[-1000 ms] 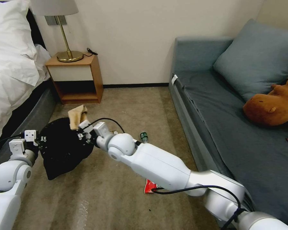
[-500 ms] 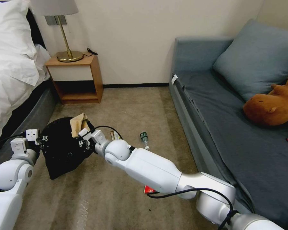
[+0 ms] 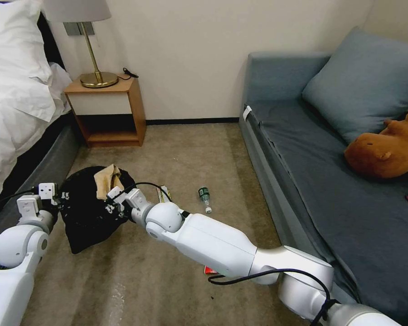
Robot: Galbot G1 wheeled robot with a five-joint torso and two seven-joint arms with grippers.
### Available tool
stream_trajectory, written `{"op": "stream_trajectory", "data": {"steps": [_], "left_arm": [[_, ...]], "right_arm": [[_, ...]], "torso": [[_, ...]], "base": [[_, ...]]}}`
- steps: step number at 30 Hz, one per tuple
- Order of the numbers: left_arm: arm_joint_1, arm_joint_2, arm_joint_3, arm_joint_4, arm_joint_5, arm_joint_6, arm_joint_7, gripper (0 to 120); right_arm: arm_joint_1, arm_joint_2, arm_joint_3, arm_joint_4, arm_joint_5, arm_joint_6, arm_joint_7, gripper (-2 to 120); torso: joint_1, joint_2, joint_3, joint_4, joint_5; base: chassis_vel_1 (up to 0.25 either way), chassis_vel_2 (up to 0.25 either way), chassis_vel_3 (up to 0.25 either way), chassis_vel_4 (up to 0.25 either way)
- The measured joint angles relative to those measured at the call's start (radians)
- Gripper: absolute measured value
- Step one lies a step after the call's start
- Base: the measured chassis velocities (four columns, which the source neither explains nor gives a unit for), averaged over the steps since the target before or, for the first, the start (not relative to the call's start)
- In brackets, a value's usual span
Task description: Pick up the trash bin, then pick up the garbage on the floor and place it into the trash bin.
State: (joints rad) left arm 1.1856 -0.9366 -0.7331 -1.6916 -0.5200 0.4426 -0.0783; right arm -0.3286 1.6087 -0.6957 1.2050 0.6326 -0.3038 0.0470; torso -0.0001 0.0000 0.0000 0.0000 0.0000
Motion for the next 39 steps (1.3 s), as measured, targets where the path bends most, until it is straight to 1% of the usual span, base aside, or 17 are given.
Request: {"op": "stream_trajectory", "data": {"steps": [1,3,6,8,9,11,12,14,15,17,28,33,34,36,37,38,39], "left_arm": [[0.0,0.0,0.0,0.0,0.0,0.0,0.0,4],[-0.001,0.0,0.0,0.002,0.0,-0.001,0.001,4],[-0.001,0.0,0.0,0.003,0.0,-0.001,0.001,4],[-0.001,0.001,0.0,0.006,0.0,-0.001,0.001,4],[-0.001,0.001,0.0,0.006,0.0,-0.001,0.001,4],[-0.001,0.0,0.0,0.007,0.0,-0.002,0.002,4],[-0.001,0.0,0.0,0.007,0.0,-0.002,0.002,4],[0.0,-0.002,0.0,0.007,0.0,-0.002,0.004,4],[0.0,-0.002,0.0,0.007,0.0,-0.002,0.004,4],[0.004,-0.007,0.001,0.007,0.002,-0.002,0.007,4],[0.01,-0.014,0.003,0.001,0.003,-0.002,0.01,4],[0.009,-0.008,-0.004,0.011,0.003,-0.005,0.012,4],[0.009,-0.001,-0.01,0.016,0.003,-0.008,0.011,4],[0.01,0.005,-0.015,0.021,0.003,-0.013,0.012,4],[0.011,0.01,-0.019,0.025,0.003,-0.015,0.013,4],[0.013,0.015,-0.024,0.032,0.003,-0.019,0.012,4],[0.013,0.015,-0.024,0.032,0.003,-0.019,0.012,4]], "right_arm": [[0.0,0.0,0.0,0.0,0.0,0.0,0.0,38],[-0.004,0.0,0.0,-0.004,-0.002,0.0,0.002,53],[-0.005,0.0,0.0,-0.004,-0.002,0.0,0.003,56],[-0.007,0.0,0.003,-0.007,-0.005,0.0,0.005,71],[-0.007,0.0,0.003,-0.007,-0.005,0.0,0.005,71],[-0.005,0.0,0.008,-0.013,-0.013,0.0,0.005,79],[-0.005,0.0,0.008,-0.013,-0.013,0.0,0.005,79],[0.014,-0.001,0.016,-0.023,-0.026,0.0,0.006,91],[0.014,-0.001,0.016,-0.023,-0.026,0.0,0.006,91],[0.04,-0.001,0.016,-0.026,-0.024,0.0,0.007,99],[0.087,-0.001,0.043,-0.034,-0.008,-0.005,0.014,100],[0.096,-0.001,0.049,-0.025,-0.012,-0.025,0.023,100],[0.099,-0.001,0.046,-0.016,-0.014,-0.046,0.027,100],[0.102,-0.013,0.038,-0.003,-0.016,-0.067,0.031,100],[0.104,-0.036,0.032,0.004,-0.016,-0.085,0.034,100],[0.105,-0.082,0.023,0.02,-0.015,-0.119,0.041,100],[0.105,-0.082,0.023,0.02,-0.015,-0.119,0.041,100]], "torso": [[0.0,0.0,0.0,0.0,0.0],[0.0,0.0,0.0,0.0,0.0],[0.0,0.0,0.0,0.0,0.0],[0.0,0.0,0.0,0.0001,0.0],[0.0,0.0,0.0,0.0001,0.0],[0.0,0.0,0.0,0.0,0.0],[0.0,0.0,0.0,0.0,0.0],[0.0,0.0,0.0,0.0,0.0],[0.0,0.0,0.0,0.0,0.0],[0.0,0.0,0.0,0.0,0.0],[0.0,0.0,0.0,0.0,0.0],[0.0,0.0,0.0,-0.0002,0.0],[0.0,0.0,0.0,0.0,0.0],[0.0,0.0,0.0,0.0006,0.0002],[0.0,0.0,0.0,0.0008,0.0004],[0.0,0.0,0.0,0.0005,0.0003],[0.0,0.0,0.0,0.0005,0.0003]], "base": [[0.0,0.0,0.0,0.0],[0.0,0.0,0.0,0.0],[0.0,0.0,0.0,0.0],[0.0,0.0,0.0,0.0],[0.0,0.0,0.0,0.0],[0.0,0.0,0.0,0.0],[0.0,0.0,0.0,0.0],[0.0,0.0,0.0,0.0],[0.0,0.0,0.0,0.0],[0.0,0.0,0.0,0.0],[0.0,0.0,0.0,0.0],[0.0,0.0,0.0,0.0],[0.0,0.0,0.0,0.0],[0.0,0.0,0.0,0.0],[0.0,0.0,0.0,0.0],[0.0,0.0,0.0,0.0],[0.0,0.0,0.0,0.0]]}}
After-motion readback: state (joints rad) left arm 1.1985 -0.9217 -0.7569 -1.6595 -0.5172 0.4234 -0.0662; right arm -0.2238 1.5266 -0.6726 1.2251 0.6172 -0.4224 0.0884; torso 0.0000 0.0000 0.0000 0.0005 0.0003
